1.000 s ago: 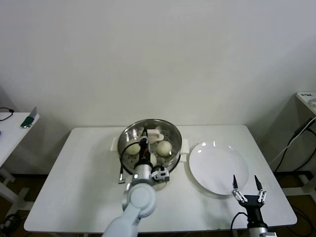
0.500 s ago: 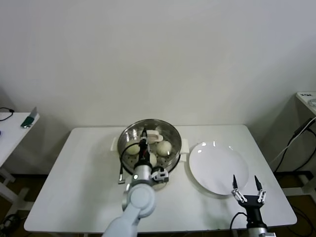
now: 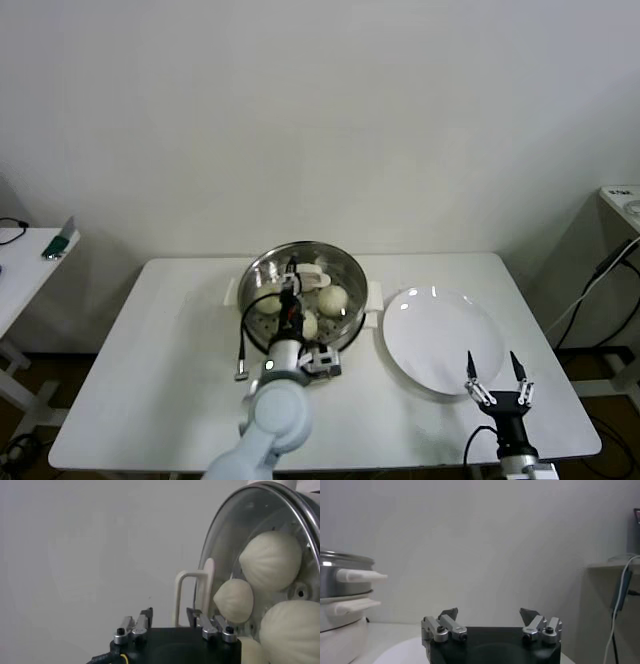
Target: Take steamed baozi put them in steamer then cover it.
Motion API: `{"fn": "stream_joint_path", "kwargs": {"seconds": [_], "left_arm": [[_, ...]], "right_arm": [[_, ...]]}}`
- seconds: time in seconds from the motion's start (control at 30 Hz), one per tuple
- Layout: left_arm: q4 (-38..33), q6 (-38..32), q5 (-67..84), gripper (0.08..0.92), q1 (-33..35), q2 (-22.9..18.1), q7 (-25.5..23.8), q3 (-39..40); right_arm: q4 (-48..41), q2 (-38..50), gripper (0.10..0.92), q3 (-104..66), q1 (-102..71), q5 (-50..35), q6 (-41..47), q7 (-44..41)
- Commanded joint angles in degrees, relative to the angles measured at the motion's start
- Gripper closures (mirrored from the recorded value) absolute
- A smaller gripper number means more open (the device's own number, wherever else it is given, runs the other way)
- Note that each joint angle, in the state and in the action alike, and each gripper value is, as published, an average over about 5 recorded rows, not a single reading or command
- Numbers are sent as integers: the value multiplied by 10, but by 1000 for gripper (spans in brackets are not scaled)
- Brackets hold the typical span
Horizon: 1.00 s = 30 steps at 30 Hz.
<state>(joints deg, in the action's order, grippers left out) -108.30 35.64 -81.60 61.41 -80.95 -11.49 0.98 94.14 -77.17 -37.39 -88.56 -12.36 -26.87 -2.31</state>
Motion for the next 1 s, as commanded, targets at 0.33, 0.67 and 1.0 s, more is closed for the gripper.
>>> {"fn": "stream_joint_path", "kwargs": {"seconds": [0.33, 0.67, 1.0], "left_arm": [[-188, -120, 465, 211, 132, 76, 126, -192], [-126, -348, 880, 177, 263, 98, 178, -463], [18, -454, 975, 177, 315, 97, 180, -416]], "right_arm": [[50, 12, 203, 32, -8, 13, 71, 34], [39, 4, 203, 41, -11, 17, 50, 31], [10, 4, 203, 44, -13, 15, 35, 27]]}}
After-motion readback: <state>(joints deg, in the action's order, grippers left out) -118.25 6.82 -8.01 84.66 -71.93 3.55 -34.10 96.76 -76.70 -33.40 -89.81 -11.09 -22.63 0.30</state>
